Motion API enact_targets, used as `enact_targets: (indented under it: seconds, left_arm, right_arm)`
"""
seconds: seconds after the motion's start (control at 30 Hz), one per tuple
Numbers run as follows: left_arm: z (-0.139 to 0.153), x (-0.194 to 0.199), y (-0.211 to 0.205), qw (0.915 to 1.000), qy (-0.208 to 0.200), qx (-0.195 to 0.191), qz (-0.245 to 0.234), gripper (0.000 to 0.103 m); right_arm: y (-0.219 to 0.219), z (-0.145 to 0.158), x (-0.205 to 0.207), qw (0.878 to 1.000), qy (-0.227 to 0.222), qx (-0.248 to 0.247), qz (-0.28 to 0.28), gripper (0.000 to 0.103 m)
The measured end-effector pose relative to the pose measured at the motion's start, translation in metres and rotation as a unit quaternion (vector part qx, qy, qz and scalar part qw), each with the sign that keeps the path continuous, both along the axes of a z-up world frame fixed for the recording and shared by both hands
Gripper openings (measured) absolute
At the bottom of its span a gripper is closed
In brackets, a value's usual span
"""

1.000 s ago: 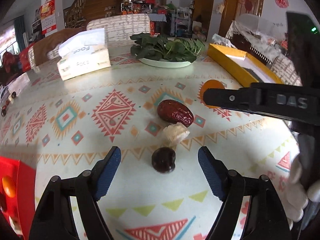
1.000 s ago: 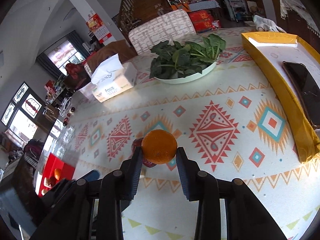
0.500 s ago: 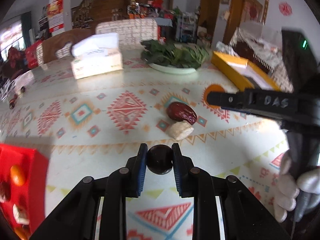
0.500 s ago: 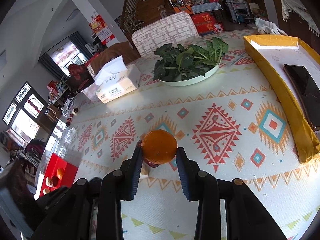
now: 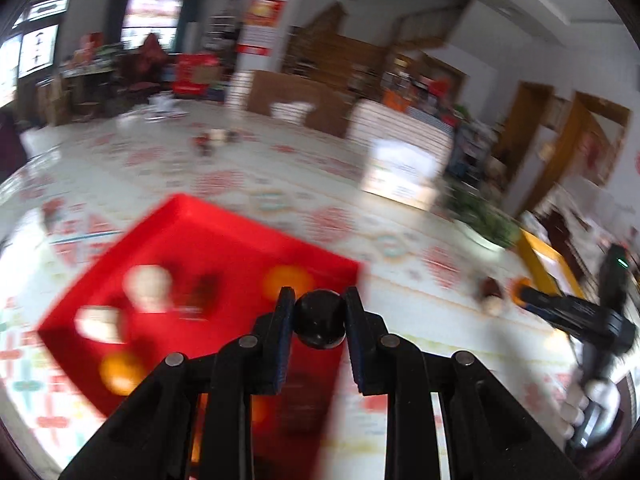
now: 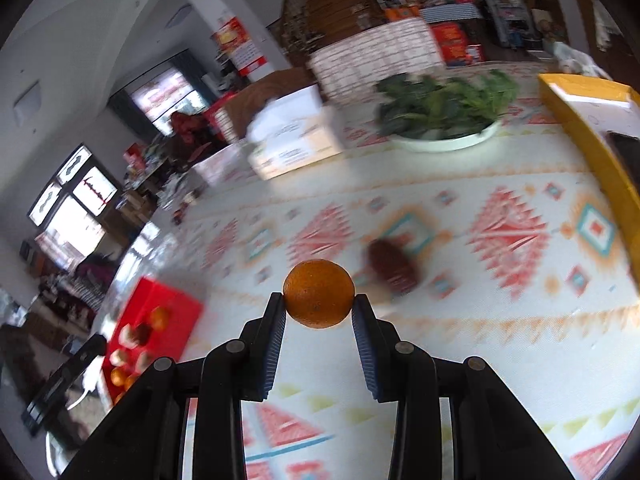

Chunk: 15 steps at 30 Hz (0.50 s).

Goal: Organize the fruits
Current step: 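Carry orange and plum over the red tray and open both tools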

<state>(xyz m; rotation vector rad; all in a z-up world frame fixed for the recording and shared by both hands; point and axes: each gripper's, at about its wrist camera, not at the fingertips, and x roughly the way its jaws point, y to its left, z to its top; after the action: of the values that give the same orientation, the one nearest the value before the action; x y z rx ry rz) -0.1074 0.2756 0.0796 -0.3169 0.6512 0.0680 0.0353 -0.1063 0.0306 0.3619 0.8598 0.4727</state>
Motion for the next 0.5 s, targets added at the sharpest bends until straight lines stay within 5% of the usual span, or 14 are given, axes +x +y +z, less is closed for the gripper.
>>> enact_targets:
  seconds: [0.4, 0.5]
  left_arm:
    - [-0.03, -0.022, 0.078, 0.9961, 0.022, -0.038, 0.076, 0.024]
    - [-0.034, -0.028, 0.086, 0.9955, 0.02, -0.054, 0.075, 0.034]
  right_arm:
    - [0.179, 0.015, -0.039, 0.985, 0.003, -0.035, 0.167, 0.038]
    - [0.214, 0.007, -0.044, 0.98, 0.007, -0.052, 0.19, 0.038]
